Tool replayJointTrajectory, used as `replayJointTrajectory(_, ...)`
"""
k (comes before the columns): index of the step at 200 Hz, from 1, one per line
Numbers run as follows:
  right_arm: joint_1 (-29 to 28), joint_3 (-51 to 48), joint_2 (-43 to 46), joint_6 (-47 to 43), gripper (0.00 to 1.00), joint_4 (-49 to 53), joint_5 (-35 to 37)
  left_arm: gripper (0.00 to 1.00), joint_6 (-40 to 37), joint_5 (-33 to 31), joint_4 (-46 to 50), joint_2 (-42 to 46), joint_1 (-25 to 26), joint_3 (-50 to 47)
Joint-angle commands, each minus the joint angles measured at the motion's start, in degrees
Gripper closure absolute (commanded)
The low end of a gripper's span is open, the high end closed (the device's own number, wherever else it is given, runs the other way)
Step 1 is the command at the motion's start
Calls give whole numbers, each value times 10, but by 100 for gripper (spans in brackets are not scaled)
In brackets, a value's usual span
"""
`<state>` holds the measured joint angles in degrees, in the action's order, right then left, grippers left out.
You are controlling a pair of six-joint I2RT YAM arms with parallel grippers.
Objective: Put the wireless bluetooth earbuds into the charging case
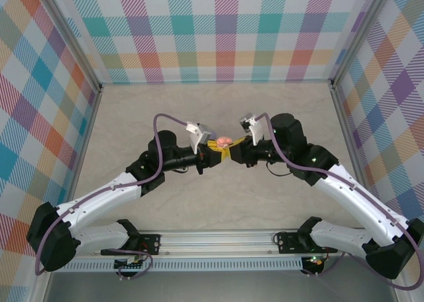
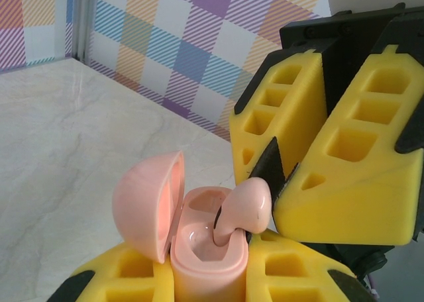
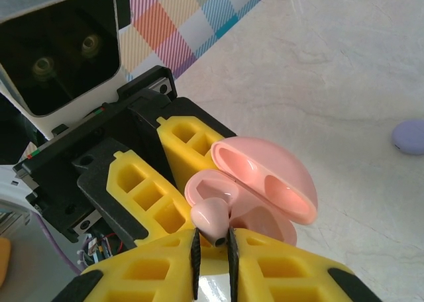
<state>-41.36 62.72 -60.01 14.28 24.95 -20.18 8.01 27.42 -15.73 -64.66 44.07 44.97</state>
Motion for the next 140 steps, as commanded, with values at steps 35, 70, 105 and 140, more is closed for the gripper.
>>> replayJointTrajectory(35, -9, 16, -9, 13, 80, -46, -47, 100, -13, 17, -6, -8, 12, 26)
replayJointTrajectory(70, -10, 18, -19, 17, 81, -48, -52, 100, -14, 19, -6, -6, 14, 25)
replayJointTrajectory(105, -10, 15, -10, 21, 77, -51, -36, 100, -16, 12, -5, 2, 14, 22)
replayJointTrajectory(140, -10, -3, 30, 27, 74, -50, 47, 100, -25, -1, 4, 15, 14, 13)
